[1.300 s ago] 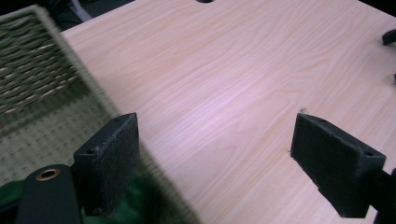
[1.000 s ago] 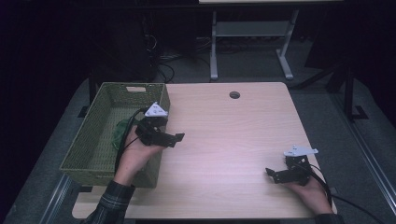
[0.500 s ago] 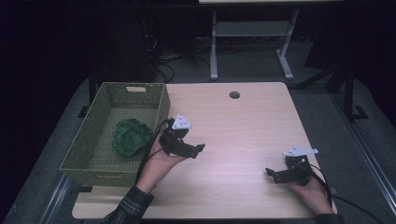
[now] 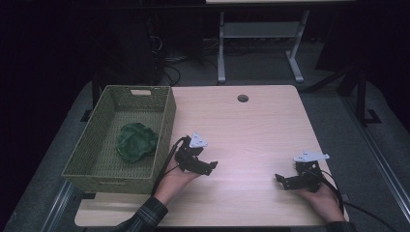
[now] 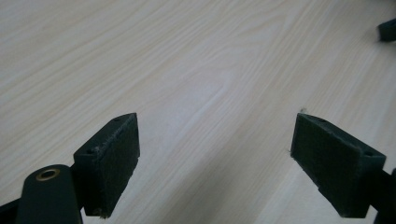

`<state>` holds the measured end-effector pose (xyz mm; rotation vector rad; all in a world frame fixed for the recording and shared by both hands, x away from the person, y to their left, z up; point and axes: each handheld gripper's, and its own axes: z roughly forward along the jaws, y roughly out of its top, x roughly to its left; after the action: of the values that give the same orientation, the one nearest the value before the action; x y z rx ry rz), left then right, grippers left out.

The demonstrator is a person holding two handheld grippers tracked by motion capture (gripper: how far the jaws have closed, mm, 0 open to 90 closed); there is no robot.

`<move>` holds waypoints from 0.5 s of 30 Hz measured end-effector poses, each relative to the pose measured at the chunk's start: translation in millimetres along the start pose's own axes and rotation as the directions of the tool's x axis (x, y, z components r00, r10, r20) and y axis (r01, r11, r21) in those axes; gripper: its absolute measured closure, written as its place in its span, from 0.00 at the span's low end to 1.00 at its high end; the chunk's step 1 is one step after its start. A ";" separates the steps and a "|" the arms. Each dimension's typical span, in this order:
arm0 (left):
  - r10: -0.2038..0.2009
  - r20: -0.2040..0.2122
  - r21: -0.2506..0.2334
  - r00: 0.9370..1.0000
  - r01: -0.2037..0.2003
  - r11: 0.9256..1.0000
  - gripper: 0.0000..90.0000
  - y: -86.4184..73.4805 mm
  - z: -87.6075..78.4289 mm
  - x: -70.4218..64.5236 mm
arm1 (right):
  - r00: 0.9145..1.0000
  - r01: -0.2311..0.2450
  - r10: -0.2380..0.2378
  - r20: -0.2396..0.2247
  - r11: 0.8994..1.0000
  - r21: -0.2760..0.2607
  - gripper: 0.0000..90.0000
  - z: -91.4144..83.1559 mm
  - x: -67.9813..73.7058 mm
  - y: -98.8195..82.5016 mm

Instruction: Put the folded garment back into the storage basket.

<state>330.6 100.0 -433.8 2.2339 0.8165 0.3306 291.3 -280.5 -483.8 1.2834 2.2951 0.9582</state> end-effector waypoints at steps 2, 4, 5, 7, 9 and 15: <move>-0.003 -0.008 0.012 1.000 0.003 1.000 0.17 -4.8 5.3 1.4 | 1.000 0.000 0.000 0.000 1.000 0.000 0.00 0.0 0.0 0.0; -0.005 -0.012 0.022 1.000 0.005 1.000 0.17 -9.6 10.6 2.0 | 1.000 0.000 0.000 0.000 1.000 0.000 0.00 0.0 0.0 0.0; -0.015 -0.009 0.026 1.000 0.015 1.000 0.17 -12.0 13.7 1.6 | 1.000 -0.001 0.001 0.000 1.000 0.000 0.00 0.0 0.1 0.0; -0.010 -0.009 0.042 1.000 0.011 0.999 0.17 -16.0 19.5 0.5 | 1.000 -0.001 0.001 0.000 1.000 0.000 0.00 0.0 0.0 0.0; 0.000 -0.018 0.061 1.000 0.001 0.998 0.17 -18.7 23.9 -1.1 | 1.000 -0.001 0.001 0.000 1.000 0.000 0.00 0.0 0.1 0.0; 0.015 -0.017 0.077 1.000 -0.014 0.997 0.17 -22.7 28.3 -2.6 | 1.000 -0.001 0.001 0.000 1.000 0.000 0.00 0.0 0.1 0.0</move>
<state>331.1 95.1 -469.8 2.3118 0.8358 0.3316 291.3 -280.4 -483.8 1.2844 2.2948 0.9584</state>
